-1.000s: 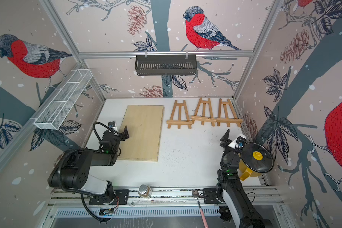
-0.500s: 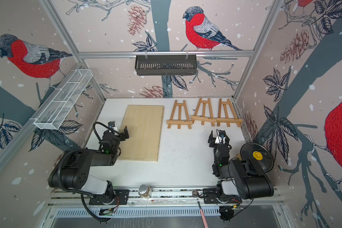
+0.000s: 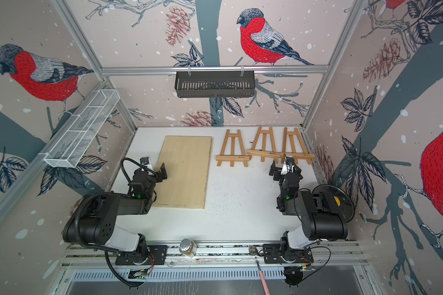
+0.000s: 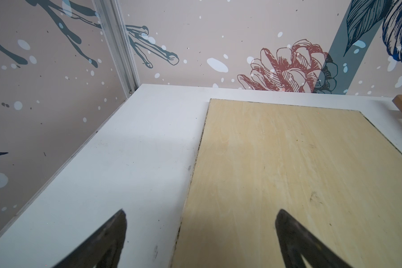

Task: Disassemble the easel
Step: Reset both arms

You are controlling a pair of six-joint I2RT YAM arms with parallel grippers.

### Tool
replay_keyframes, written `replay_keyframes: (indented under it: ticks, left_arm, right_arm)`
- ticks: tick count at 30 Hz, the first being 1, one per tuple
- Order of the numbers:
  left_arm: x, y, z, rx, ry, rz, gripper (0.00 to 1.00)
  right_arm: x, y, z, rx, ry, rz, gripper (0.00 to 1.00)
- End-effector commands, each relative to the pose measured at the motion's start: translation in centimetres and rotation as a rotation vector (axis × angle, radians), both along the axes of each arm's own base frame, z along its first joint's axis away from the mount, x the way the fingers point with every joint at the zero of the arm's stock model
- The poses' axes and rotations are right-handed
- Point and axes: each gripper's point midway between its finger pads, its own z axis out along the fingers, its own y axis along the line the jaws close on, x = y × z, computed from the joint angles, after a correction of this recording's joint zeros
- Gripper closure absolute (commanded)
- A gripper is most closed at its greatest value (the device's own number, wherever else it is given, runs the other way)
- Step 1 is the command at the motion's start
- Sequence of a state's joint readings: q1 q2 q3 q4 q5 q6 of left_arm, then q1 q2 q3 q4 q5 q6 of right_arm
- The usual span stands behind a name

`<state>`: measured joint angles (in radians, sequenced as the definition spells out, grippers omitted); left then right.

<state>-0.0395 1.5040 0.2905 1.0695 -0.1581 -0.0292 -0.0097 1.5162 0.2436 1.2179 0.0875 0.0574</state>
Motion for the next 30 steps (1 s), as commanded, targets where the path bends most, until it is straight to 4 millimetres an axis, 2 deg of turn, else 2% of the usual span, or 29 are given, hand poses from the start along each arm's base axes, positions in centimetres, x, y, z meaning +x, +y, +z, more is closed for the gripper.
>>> replay_keyframes:
  ticks: [1, 30]
  left_arm:
    - [0.24, 0.01, 0.81, -0.007, -0.030, -0.001, 0.02]
    - [0.23, 0.00, 0.77, -0.007, -0.028, -0.001, 0.02]
  right_arm:
    - [-0.02, 0.19, -0.67, 0.026, 0.033, 0.009, 0.01]
    - [-0.32, 0.38, -0.37, -0.001, 0.018, -0.015, 0.01]
